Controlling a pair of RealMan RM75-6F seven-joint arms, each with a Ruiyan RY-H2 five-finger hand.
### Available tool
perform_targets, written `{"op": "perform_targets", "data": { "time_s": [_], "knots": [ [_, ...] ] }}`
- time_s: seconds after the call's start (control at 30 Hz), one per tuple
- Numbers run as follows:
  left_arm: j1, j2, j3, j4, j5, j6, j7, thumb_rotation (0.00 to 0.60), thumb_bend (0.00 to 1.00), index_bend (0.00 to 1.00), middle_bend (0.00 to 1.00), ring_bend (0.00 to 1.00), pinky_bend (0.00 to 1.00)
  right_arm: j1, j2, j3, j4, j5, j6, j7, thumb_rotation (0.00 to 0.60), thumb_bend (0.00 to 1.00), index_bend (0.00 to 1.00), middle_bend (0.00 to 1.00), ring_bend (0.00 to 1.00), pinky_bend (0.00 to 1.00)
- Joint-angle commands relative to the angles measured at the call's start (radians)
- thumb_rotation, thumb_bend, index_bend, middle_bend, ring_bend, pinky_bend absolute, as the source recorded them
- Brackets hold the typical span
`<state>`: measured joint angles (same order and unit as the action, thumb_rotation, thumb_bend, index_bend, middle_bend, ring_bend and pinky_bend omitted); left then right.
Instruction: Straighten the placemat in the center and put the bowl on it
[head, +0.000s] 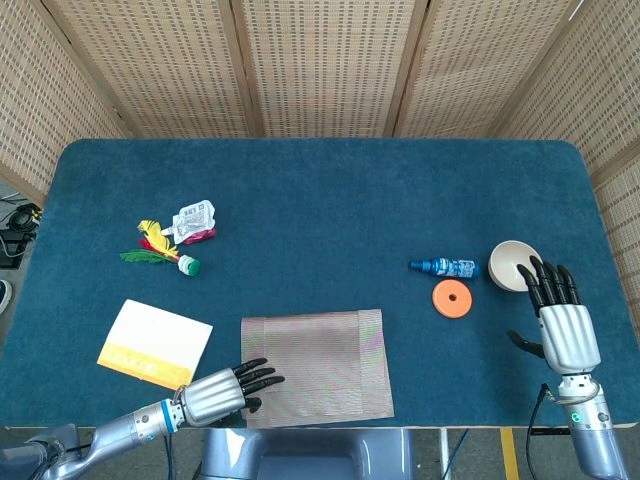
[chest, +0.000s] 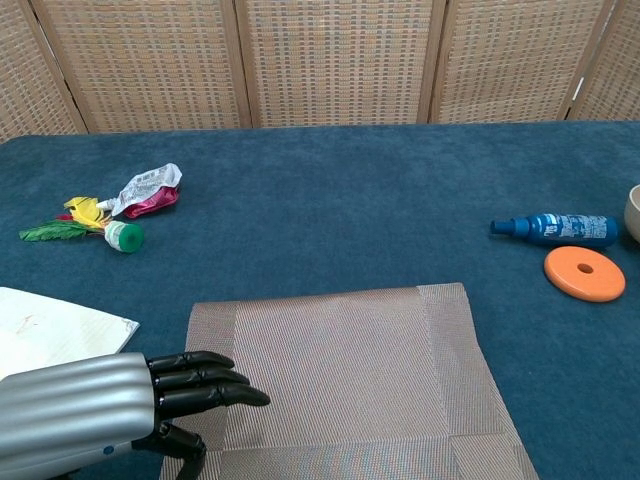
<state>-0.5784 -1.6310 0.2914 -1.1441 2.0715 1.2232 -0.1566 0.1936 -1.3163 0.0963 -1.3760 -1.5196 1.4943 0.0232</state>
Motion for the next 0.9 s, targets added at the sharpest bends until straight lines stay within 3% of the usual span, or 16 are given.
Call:
{"op": "perform_targets", "data": {
  "time_s": [0.03,0.5,0.9],
  "knots": [
    [-0.002,-0.003,0.003,0.003,-0.004,0.000,0.002,0.600,0.34,0.48,0.00,0.00,0.00,0.000,0.001,0.001,0.000,0.000,-0.001,0.001,0.600,0.00,0.09,0.00,0.00,0.00],
    [-0.011,-0.034,0.018,0.016,-0.029,-0.005,0.011,0.600,0.36,0.50,0.00,0.00,0.00,-0.004,0.007,0.004,-0.009,-0.005,0.003,0.004,0.600,0.00,0.10,0.00,0.00,0.00],
    [-0.019,-0.044,0.028,0.015,-0.046,-0.011,0.017,0.600,0.43,0.51,0.00,0.00,0.00,-0.006,0.011,0.006,-0.014,-0.006,0.005,0.007,0.600,0.00,0.10,0.00,0.00,0.00]
  ]
}}
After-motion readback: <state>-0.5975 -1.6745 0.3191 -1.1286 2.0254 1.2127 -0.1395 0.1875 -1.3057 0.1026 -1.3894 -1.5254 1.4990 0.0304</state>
